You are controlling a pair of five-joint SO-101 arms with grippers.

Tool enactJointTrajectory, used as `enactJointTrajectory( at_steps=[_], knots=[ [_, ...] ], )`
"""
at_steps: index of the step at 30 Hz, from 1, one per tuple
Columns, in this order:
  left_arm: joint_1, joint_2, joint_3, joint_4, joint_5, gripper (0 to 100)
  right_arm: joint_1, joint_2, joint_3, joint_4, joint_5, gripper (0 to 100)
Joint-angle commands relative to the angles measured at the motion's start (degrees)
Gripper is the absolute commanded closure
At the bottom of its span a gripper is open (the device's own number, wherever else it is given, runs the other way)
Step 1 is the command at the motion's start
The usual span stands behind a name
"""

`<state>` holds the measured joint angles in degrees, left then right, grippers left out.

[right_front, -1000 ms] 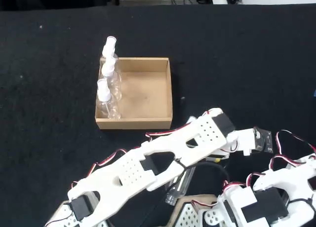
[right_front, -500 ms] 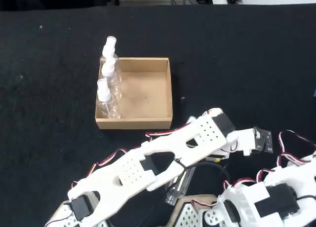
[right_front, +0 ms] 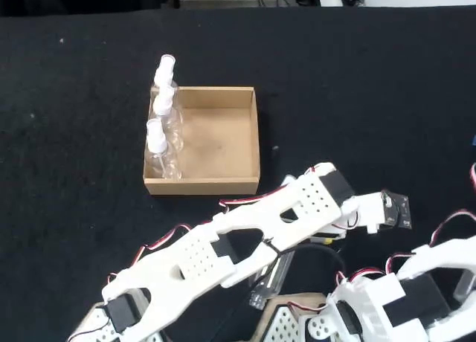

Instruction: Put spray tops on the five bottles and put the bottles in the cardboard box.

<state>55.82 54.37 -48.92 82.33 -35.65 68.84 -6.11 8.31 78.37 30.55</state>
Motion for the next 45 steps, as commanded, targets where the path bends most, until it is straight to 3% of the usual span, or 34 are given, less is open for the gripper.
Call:
enactJointTrajectory(
  at_steps=[1, 7, 14, 22, 29, 37, 45],
  knots=[
    [-1.10, 0.00, -6.81, 1.67, 2.20, 96, -3.69, -3.74, -8.66, 6.07, -2.55, 93.9],
    [-3.82, 0.79, -21.58, 11.16, 4.57, 97, -7.21, -7.43, -6.90, 6.95, -4.48, 93.6],
    [-4.88, 1.93, -27.56, 14.07, 5.19, 97, -5.10, -8.13, -6.81, 4.92, -4.48, 93.5],
    [-6.81, 2.02, -45.93, 18.55, 6.42, 97, -3.78, -7.69, -6.37, 3.16, -4.48, 93.5],
    [-9.80, -0.97, -46.29, 18.37, 13.45, 97, -4.40, -7.60, -6.37, 2.90, -4.48, 93.5],
    [-12.44, -13.27, -46.29, 18.37, 14.07, 97, -10.46, -8.13, -8.31, 2.99, -5.01, 93.7],
    [-16.92, -28.22, -46.29, 14.33, 13.89, 97, -16.79, -8.13, -19.91, 5.01, -15.30, 93.6]
  ],
)
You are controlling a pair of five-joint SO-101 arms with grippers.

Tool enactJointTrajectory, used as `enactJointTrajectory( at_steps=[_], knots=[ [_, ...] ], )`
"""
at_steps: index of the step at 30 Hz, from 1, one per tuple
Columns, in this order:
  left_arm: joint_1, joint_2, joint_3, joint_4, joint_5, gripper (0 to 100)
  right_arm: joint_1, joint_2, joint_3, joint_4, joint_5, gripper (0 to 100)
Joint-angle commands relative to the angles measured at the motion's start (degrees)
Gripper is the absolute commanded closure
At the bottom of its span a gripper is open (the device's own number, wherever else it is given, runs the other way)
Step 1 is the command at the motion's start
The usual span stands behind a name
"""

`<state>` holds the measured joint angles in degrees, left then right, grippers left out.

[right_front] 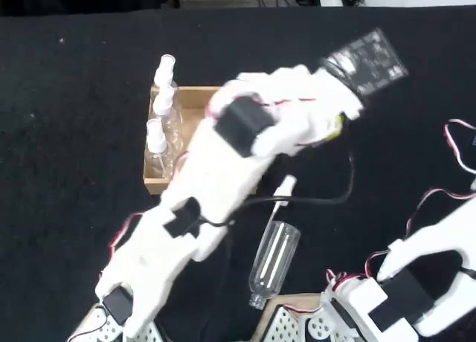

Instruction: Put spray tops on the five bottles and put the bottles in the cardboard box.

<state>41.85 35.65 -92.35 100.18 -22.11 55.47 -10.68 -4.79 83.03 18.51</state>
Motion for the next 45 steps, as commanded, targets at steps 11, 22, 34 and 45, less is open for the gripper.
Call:
enactJointTrajectory(
  at_steps=[11, 22, 34, 45],
  knots=[
    [-7.34, -24.53, -2.86, -15.12, 0.35, 97, -20.75, -6.64, -26.42, 11.08, -16.18, 93.7],
    [-7.34, -32.18, -2.77, -18.99, 0.35, 97, -38.86, -17.80, -18.33, 7.65, -21.01, 93.5],
    [-16.04, -35.87, -2.77, -18.55, 0.62, 97, -58.81, -41.54, 21.85, -18.73, -21.10, 93.7],
    [-17.98, -35.52, -2.77, -18.46, 0.44, 97, -73.76, -54.11, 52.44, -52.40, -21.10, 93.8]
  ],
)
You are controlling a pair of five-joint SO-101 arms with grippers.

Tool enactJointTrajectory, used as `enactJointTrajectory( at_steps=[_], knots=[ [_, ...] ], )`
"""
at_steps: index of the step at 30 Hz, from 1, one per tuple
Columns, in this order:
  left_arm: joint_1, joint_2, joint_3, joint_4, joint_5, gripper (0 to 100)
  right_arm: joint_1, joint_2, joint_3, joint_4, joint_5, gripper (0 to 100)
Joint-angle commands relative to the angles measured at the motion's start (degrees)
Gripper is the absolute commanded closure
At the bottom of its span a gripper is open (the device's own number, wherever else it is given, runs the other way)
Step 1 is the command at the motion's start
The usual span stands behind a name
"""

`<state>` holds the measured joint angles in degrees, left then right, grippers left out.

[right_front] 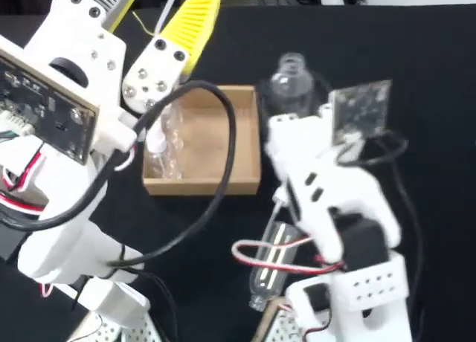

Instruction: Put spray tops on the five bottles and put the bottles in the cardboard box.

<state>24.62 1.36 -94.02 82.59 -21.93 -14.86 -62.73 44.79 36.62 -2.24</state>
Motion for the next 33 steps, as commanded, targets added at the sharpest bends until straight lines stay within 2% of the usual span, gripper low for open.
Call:
enactJointTrajectory(
  at_steps=[1, 8, 13, 18, 26, 28, 31, 33],
  knots=[
    [-0.75, -1.23, -1.10, -0.88, 0.26, 97, -4.13, -2.07, 4.35, -7.30, -0.35, 93.8],
    [-0.22, -1.14, -0.57, -0.88, 0.44, 97, -4.92, -2.42, 12.62, -17.67, -0.35, 93.8],
    [1.27, 1.49, 0.13, -0.97, 0.35, 97, -5.80, -3.21, 12.44, -18.20, -0.35, 93.8],
    [1.54, 7.56, -0.31, -0.97, 0.18, 97, -9.14, -9.98, 12.79, -17.76, -0.35, 93.8],
    [2.95, 8.62, -1.19, -1.41, 1.23, 97, -9.58, -18.51, 20.44, -18.20, -0.18, 93.8],
    [2.86, 8.53, -1.19, -1.32, 7.21, 97, -9.58, -18.59, 21.05, -18.20, -0.18, 93.8],
    [2.33, 8.35, -1.27, -1.14, 24.53, 97, -9.58, -18.77, 21.41, -18.20, -0.26, 93.8],
    [1.80, 6.86, -1.27, -1.14, 32.26, 97, -9.49, -18.77, 21.41, -18.02, -0.18, 93.8]
  ],
)
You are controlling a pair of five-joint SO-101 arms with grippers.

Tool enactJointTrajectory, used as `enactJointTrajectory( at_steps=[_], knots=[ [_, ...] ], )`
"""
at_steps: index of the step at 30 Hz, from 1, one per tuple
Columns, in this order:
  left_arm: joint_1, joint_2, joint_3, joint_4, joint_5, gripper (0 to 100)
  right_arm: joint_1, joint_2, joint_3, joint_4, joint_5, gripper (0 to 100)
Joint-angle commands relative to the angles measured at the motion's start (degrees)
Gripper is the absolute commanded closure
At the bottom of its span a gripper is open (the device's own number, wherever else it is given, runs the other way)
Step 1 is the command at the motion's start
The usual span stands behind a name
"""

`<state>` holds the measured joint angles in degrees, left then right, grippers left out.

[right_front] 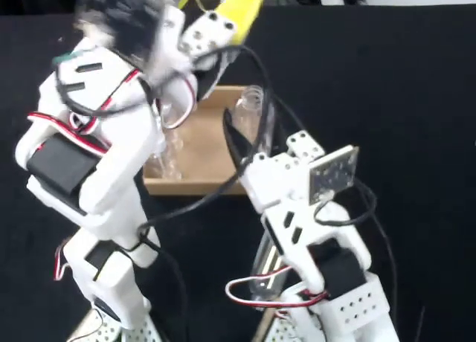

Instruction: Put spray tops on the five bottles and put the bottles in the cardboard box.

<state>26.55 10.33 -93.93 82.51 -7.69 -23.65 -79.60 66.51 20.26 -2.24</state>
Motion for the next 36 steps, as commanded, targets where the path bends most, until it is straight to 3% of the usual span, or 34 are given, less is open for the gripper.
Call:
enactJointTrajectory(
  at_steps=[1, 11, 24, 36],
  knots=[
    [-0.66, -2.55, -1.36, -1.23, 18.99, 97, -0.70, -1.89, -0.31, -1.67, -0.18, 93.8],
    [2.68, -3.69, -1.36, -4.84, 19.08, 97, -0.62, -1.98, 2.51, -2.02, 0.09, 93.8],
    [2.24, -2.46, -0.75, 6.51, 18.99, 97, -0.62, -2.15, 2.51, -3.87, 0.09, 93.8],
    [0.40, -0.79, -0.66, -2.55, 18.99, 97, -0.62, -2.15, 2.42, -3.87, 0.09, 93.8]
  ],
)
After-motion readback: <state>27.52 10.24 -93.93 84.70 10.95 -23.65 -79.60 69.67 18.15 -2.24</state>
